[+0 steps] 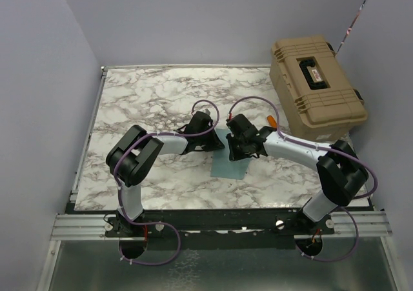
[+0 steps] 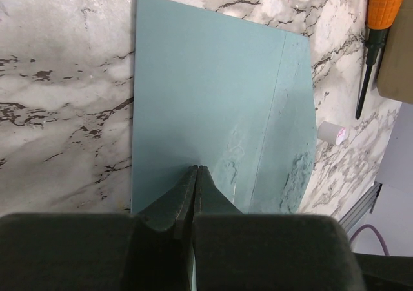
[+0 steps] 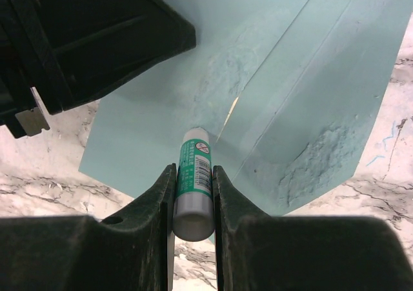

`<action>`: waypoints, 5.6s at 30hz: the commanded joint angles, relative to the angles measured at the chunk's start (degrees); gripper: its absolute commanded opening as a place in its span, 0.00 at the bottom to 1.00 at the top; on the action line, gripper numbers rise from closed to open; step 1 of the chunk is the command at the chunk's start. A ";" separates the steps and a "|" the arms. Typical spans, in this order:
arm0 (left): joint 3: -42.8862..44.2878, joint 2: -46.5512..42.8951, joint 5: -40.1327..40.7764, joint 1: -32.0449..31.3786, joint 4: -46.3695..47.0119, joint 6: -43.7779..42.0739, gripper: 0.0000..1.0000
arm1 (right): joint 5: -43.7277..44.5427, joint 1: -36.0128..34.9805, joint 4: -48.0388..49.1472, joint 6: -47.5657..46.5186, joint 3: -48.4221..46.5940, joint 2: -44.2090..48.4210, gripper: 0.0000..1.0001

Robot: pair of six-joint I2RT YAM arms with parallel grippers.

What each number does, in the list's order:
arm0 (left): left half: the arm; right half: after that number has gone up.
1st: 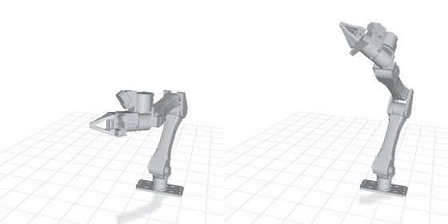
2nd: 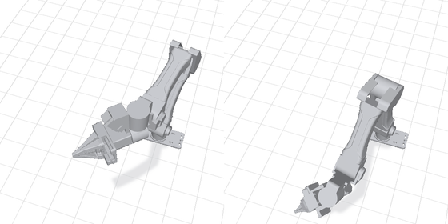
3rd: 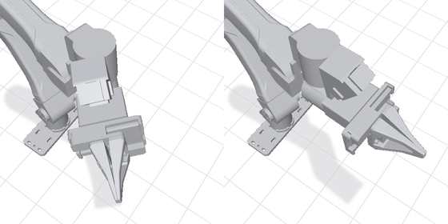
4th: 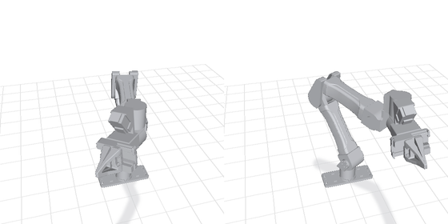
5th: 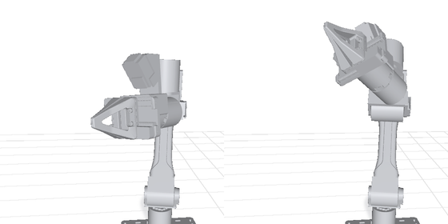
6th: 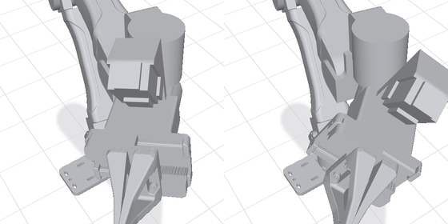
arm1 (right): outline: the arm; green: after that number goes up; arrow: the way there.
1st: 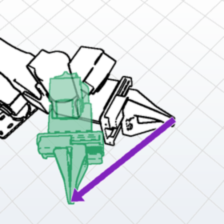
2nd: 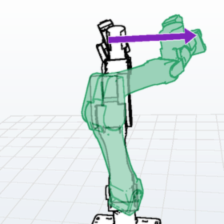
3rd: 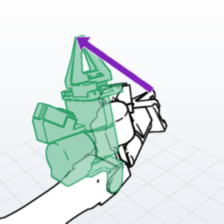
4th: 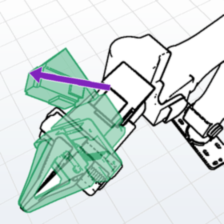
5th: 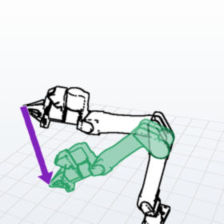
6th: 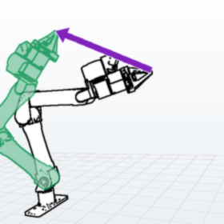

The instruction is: Place the letter into the envelope and seal it

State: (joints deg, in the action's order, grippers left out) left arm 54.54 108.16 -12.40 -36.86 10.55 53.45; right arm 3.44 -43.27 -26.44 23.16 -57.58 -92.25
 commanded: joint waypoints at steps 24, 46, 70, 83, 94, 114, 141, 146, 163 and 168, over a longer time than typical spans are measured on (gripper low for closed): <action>-2.52 5.49 6.66 -0.05 -10.45 -3.70 0.00 | -2.41 3.13 -2.10 -0.88 2.48 -1.84 0.01; -3.65 5.04 7.49 -0.05 -10.44 -3.29 0.00 | 5.95 5.15 0.45 -3.33 -2.65 -6.79 0.00; -3.11 5.06 7.70 -0.01 -10.46 -2.85 0.00 | -1.89 1.94 -3.22 -2.29 1.52 -2.47 0.00; -3.05 4.27 7.02 -0.04 -10.45 -4.00 0.00 | 7.12 5.65 1.32 -0.10 -5.58 -4.37 0.00; 0.57 -2.23 2.15 0.02 -10.37 -7.57 0.00 | 2.97 9.79 2.53 3.07 -0.01 15.77 0.01; -5.23 -20.32 6.74 0.72 -17.90 -9.71 0.68 | 1.62 19.34 14.43 34.03 29.60 37.00 0.01; -4.72 -18.79 4.58 0.74 -17.75 -8.97 0.90 | 1.55 24.02 38.75 38.28 46.76 35.00 0.63; -2.40 -16.47 4.21 0.61 -17.27 -9.24 0.72 | 6.60 24.04 22.84 36.38 42.98 42.68 0.77; 1.34 -8.68 2.43 -1.62 -10.77 -10.47 0.21 | -2.04 24.02 13.32 17.54 25.53 36.61 0.45; 1.04 -6.00 1.28 -2.21 -10.72 -12.50 0.06 | -6.11 24.03 16.43 16.44 21.07 24.66 0.21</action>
State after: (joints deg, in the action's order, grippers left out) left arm 54.02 99.83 -9.63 -38.33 -1.32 43.48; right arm 2.31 -19.40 -14.31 43.40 -33.61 -61.17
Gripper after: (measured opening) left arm 0.129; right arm 0.292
